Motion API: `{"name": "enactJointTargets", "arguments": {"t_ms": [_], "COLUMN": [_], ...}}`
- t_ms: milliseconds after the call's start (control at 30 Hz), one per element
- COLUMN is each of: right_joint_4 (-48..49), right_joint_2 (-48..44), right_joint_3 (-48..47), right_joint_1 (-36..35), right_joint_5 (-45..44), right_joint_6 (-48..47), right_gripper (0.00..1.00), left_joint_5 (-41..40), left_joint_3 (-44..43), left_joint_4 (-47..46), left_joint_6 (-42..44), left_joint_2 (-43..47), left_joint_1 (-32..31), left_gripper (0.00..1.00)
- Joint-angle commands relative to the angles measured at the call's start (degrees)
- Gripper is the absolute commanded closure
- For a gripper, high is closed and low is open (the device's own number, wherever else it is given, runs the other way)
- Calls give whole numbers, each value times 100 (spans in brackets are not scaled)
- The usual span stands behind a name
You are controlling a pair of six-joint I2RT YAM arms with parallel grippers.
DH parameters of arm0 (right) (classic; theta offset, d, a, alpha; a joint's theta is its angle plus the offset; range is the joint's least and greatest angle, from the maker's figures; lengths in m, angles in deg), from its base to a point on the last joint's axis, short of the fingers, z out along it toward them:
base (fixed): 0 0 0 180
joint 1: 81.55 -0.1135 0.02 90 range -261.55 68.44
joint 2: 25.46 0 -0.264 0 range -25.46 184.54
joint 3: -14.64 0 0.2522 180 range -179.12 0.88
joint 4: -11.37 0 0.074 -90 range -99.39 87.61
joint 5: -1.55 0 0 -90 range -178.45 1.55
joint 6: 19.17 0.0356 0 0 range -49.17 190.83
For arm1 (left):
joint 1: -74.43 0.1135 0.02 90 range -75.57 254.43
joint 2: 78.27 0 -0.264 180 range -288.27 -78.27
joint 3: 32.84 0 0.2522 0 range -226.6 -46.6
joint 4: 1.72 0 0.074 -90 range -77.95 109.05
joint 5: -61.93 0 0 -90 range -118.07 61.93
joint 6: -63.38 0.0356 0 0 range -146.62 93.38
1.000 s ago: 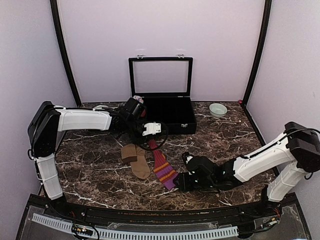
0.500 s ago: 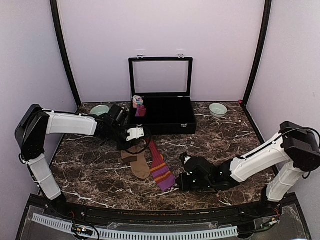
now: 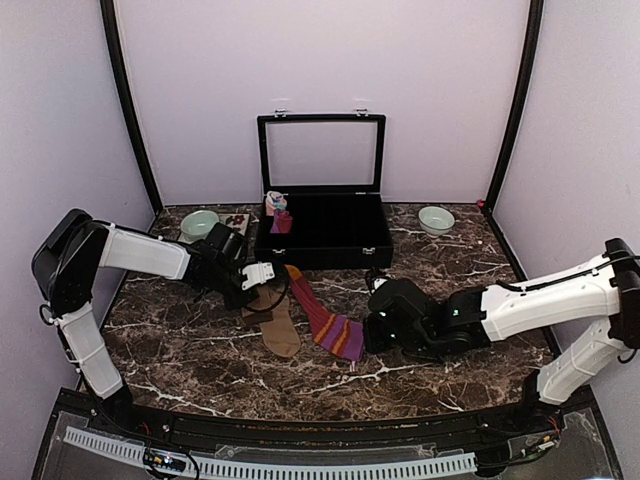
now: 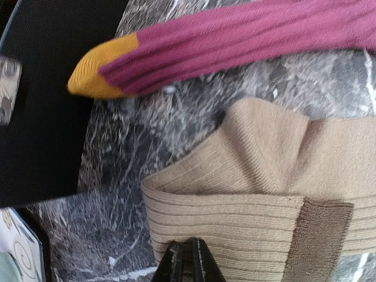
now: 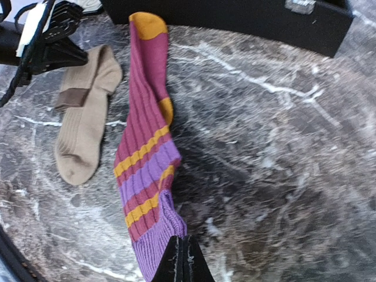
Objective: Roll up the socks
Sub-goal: Adjust the sock at the center of the board.
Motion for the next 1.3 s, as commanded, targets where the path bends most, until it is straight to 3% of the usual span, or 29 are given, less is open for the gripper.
{"name": "enactJointTargets", "arguments": {"t_ms": [0, 300, 533, 667, 767, 833, 1000, 1133, 1267], "right_joint_4": [-1179, -1786, -1901, -1760, -1587, -1469, -257, 622, 1001], "right_joint_2": [129, 1649, 3401, 3790, 3739, 3526, 1775, 456, 115], "right_joint_3": [-523, -2286, -3516, -3866, -3763, -3582, -2072, -847, -248], "right_joint_1": [-249, -1603, -2302, -2400, -2348, -2241, -1587, -932, -452], "right_joint_5": [-999, -1803, -1509, -1143, -911, -650, 108, 481, 724], "right_joint_6": [-687, -1841, -2595, -2726, -2685, -2585, -2019, -1580, -1305], "right_gripper": [100, 100, 100, 100, 100, 93, 77, 75, 76], "left_joint_5": [-182, -83, -36, 55, 181, 287, 490, 665, 791], "left_joint_3": [449, 1006, 593, 289, 126, -57, -586, -1043, -1535], "left_joint_4": [1, 477, 982, 1202, 1266, 1335, 1447, 1413, 1416], "left_joint_6": [-128, 151, 129, -16, -92, -149, -481, -877, -1100], "left_joint_2": [207, 1074, 1464, 1494, 1463, 1399, 1133, 908, 512], "left_joint_1": [399, 1250, 1356, 1357, 1357, 1337, 1103, 631, -16], "left_gripper": [90, 88, 86, 85, 84, 83, 83, 82, 81]}}
